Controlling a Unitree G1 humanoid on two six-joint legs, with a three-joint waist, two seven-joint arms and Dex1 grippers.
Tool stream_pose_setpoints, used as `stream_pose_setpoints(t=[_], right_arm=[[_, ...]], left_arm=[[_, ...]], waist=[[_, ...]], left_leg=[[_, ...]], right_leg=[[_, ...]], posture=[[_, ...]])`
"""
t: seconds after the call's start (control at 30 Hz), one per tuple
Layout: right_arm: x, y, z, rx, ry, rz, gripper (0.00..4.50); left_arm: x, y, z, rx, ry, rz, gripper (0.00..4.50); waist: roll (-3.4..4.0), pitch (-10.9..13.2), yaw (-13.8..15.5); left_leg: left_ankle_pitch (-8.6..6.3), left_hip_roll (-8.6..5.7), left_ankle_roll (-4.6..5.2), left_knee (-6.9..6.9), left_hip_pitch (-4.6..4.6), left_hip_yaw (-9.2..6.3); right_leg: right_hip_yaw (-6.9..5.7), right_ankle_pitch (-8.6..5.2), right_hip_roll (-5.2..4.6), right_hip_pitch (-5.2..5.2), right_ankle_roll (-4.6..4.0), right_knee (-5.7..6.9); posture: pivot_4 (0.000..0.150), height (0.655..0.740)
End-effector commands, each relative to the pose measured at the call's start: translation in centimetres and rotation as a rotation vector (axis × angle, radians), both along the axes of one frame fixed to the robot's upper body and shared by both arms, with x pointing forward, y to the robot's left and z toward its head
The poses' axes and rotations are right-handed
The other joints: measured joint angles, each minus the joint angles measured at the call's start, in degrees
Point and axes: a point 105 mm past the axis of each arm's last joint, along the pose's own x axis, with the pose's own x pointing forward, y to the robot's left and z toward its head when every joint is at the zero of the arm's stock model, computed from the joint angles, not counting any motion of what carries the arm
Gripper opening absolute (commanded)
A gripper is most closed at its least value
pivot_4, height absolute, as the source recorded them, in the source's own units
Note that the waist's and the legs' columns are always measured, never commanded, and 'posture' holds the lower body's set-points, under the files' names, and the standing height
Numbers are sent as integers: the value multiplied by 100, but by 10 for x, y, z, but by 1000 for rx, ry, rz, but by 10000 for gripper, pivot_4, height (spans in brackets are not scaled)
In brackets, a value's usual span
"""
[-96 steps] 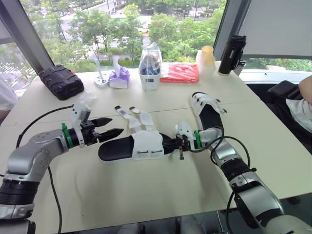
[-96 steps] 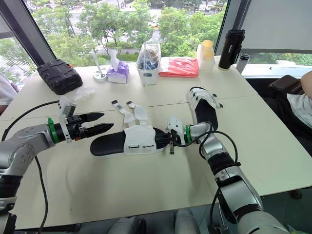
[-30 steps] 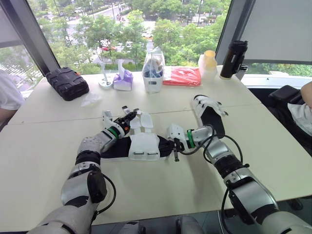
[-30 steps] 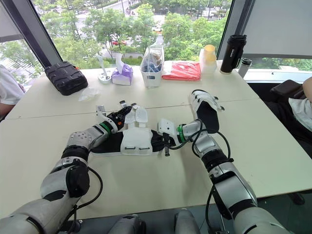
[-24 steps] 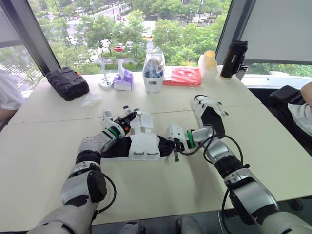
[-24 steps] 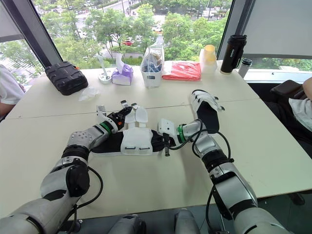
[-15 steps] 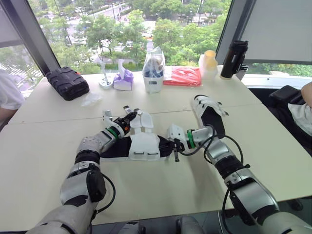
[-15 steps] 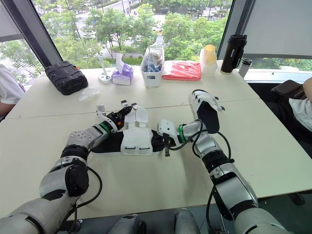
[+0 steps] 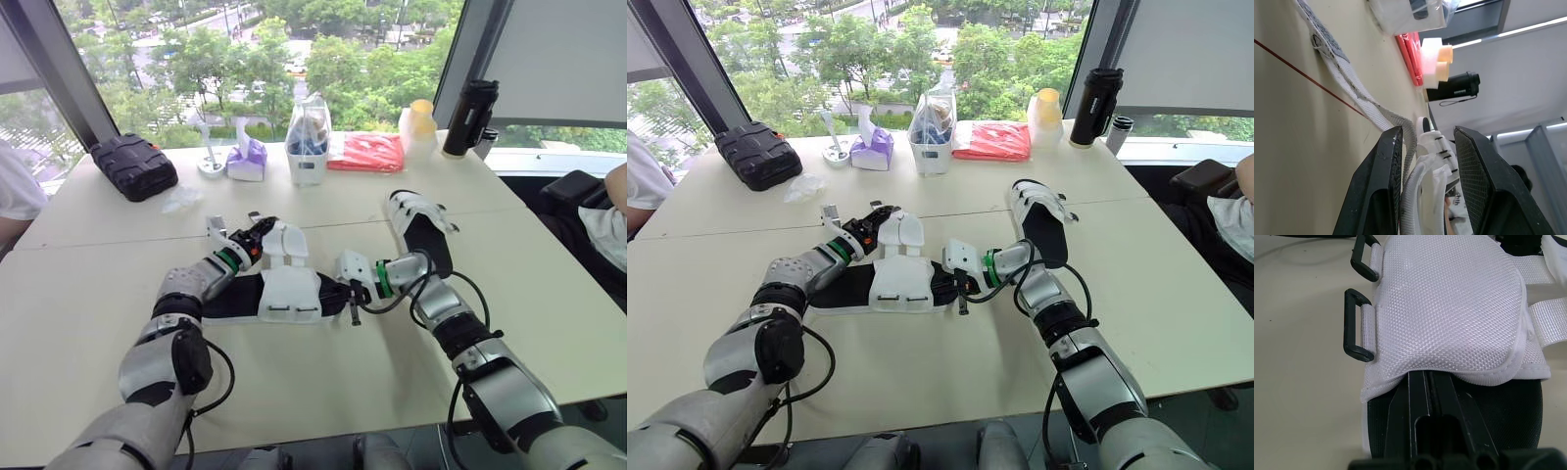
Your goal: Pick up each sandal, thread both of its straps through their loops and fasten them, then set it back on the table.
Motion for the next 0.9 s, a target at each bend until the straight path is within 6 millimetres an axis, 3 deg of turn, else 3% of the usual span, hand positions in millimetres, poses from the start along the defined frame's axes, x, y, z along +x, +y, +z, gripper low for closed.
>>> stream_pose_setpoints(t=[0.03, 0.47, 0.63, 0.9], right_arm=[[-2, -14, -21, -96, 46, -30, 0], [-3, -14, -22, -95, 39, -39, 0], [-3, -14, -21, -93, 38, -43, 0], [-2, -13, -21, -94, 34, -38, 0]], left_arm=[[8, 4, 23, -9, -70, 28, 16711], [14, -4, 14, 48, -39, 52, 16711], [13, -2, 12, 56, -33, 61, 441], [12, 4, 19, 74, -92, 51, 441]], waist=[[0, 0, 0], [-1, 0, -19], [-1, 0, -20], [-1, 0, -22]], left_leg=[[0, 0, 0, 0, 0, 0], [7, 0, -10, -48, 4, 1], [10, 0, -16, -54, 1, 2], [9, 1, -14, -54, 1, 2]], right_leg=[[0, 0, 0, 0, 0, -1], [0, 0, 0, -13, 0, -21], [0, 0, 0, -17, 0, -29], [0, 0, 0, -17, 0, -29]], posture=[[1500, 7400], [1500, 7400], [1500, 7400], [1500, 7400]])
